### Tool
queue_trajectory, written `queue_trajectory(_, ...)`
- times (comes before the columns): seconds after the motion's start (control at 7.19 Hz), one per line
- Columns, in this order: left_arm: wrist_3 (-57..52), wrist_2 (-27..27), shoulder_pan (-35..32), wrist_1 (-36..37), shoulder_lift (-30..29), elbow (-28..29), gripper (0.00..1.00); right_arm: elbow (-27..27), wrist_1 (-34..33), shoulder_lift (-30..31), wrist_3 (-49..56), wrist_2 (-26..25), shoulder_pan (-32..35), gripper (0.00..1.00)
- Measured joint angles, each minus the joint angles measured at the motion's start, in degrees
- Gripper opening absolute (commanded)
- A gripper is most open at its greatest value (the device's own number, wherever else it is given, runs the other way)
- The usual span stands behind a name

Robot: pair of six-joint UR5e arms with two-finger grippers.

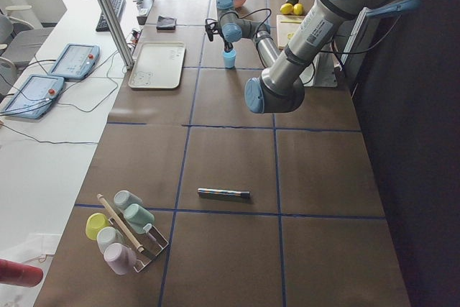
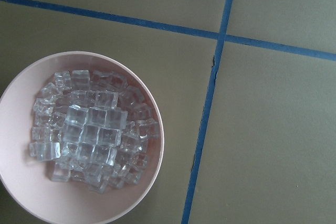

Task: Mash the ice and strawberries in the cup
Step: 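Carry the strawberry with the left gripper over the light-blue cup and release it, then withdraw the left gripper from the cup back toward the metal rod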

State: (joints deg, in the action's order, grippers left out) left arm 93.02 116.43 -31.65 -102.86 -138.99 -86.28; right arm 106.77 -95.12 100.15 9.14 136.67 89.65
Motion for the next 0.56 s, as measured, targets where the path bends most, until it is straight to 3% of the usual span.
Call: queue_trajectory(0.56, -0.9, 0.3, -0.5, 1.0, 0.5, -1.9, 1.00, -0.1, -0.1, -0.3, 0.0, 0.0, 0.0, 0.99)
